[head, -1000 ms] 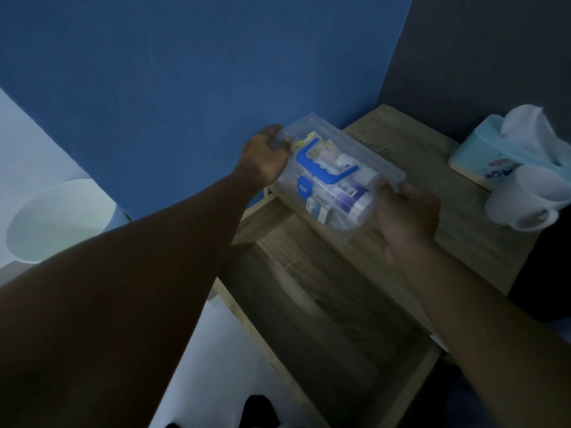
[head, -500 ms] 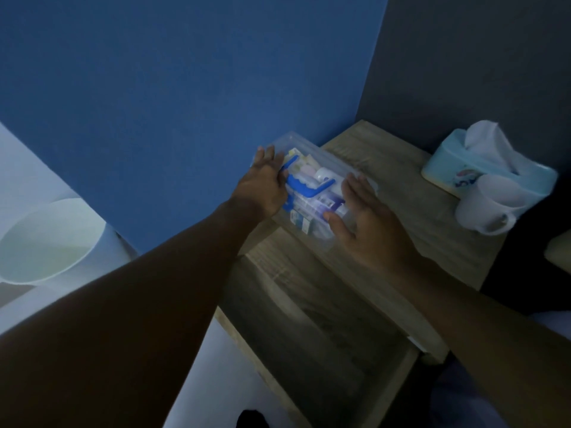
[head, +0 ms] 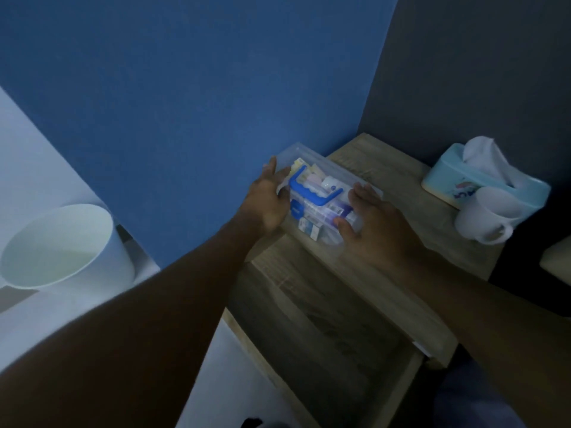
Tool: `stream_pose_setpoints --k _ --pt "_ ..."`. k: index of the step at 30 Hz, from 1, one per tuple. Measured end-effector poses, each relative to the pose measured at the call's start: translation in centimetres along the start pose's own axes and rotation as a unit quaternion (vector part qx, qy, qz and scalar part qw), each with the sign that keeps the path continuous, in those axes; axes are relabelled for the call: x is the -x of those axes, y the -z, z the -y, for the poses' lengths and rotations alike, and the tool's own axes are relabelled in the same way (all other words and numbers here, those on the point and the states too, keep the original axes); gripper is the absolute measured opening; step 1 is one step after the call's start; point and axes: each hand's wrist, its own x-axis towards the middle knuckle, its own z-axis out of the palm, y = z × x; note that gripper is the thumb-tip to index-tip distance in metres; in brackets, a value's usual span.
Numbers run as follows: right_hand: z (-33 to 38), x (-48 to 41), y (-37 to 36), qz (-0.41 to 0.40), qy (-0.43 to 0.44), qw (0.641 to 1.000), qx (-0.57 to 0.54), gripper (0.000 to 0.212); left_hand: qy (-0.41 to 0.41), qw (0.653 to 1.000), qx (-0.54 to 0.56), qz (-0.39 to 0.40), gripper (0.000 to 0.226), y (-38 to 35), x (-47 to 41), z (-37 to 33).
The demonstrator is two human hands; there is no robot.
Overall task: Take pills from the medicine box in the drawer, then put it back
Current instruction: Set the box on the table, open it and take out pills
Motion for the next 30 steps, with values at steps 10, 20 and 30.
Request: stream_pose_setpoints --k 10,20,30 --pt "0.4 -0.4 0.9 0.016 -0.011 0.999 0.039 0.057 0.324 0.856 0.393 -0.084 0.038 -5.9 2.6 -0.1" --pt "0.1 -0.6 0.7 0.018 -0.010 0.998 0.056 0.062 0.357 0.787 0.485 -0.135 0.031 -5.7 1.5 -0.4" --pt "-0.9 -0.8 0.0 0.021 0.018 0.998 0.065 0.084 0.291 0.837 0.433 -0.164 0.027 -7.2 2.8 1.8"
